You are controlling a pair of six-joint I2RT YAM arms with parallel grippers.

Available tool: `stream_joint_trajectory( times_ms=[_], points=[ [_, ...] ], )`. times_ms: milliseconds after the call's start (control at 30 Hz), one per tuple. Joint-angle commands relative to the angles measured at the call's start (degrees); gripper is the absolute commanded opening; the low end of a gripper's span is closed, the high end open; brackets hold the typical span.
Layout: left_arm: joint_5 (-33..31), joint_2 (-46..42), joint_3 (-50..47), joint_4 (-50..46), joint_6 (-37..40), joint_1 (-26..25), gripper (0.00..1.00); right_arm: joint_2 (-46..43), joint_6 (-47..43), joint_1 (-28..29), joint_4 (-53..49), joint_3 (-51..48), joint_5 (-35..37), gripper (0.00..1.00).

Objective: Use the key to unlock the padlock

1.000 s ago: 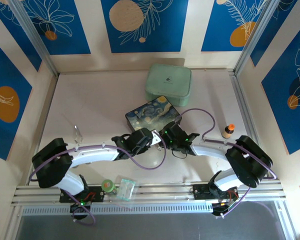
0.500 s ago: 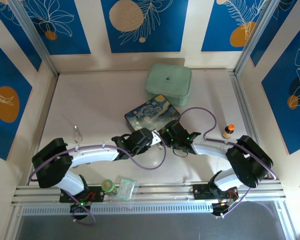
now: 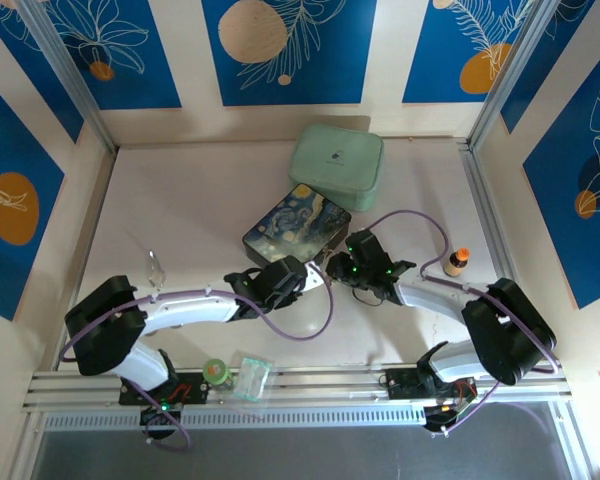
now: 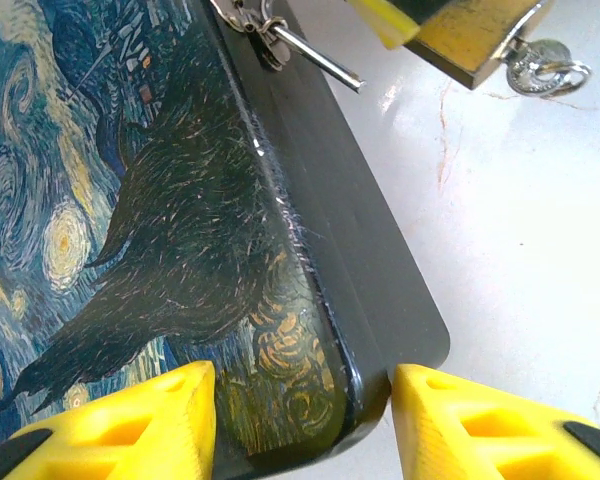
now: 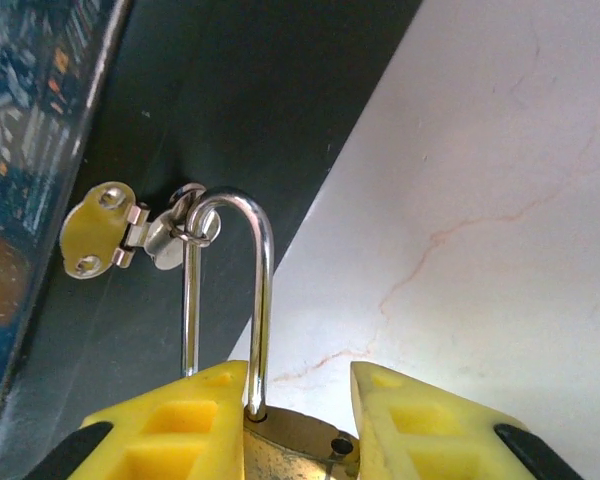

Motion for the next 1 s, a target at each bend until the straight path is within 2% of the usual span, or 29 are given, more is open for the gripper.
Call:
stream_joint_trajectory(
  times_ms=[0, 67, 200, 333, 400, 533, 833, 967],
  points=[
    [3.8, 1.77, -1.11, -8.51, -0.8, -0.48, 0.47, 1.03, 1.25, -2.32, 6.22, -0.6, 1.53, 0.25],
    [4.18, 1.7, -0.86, -8.57, -0.99, -0.49, 0.46, 2.31, 3.12, -2.98, 9.27, -1.61, -1.01, 0.23],
    [3.81, 1.7, -0.73, -8.26, -0.9, -0.58, 0.46, 3.0, 4.74, -3.23, 11.38, -2.14, -1.22, 0.22],
    [2.25, 2.3, -0.08, -8.83, -1.33, -0.63, 0.46, 3.44, 3.08, -3.69, 9.92, -2.14, -1.05, 0.22],
    [1.88, 2.4, 0.19, -8.97, -1.85, -0.66, 0.47, 3.07, 1.26, -4.0, 11.15, -3.74, -2.41, 0.26],
    [3.18, 1.79, 0.24, -8.4, -2.78, -0.62, 0.47, 1.72, -4.64, -2.59, 10.07, -5.31, -3.97, 0.42],
    [2.38, 2.97, 1.53, -9.02, -3.04, -0.66, 0.47, 4.37, -10.92, 2.67, 10.96, -4.44, -3.77, 0.36],
    [2.57, 2.84, 1.82, -9.07, -3.28, -0.66, 0.47, 7.03, -10.74, 5.28, 10.54, -2.74, -0.76, 0.41]
  ],
)
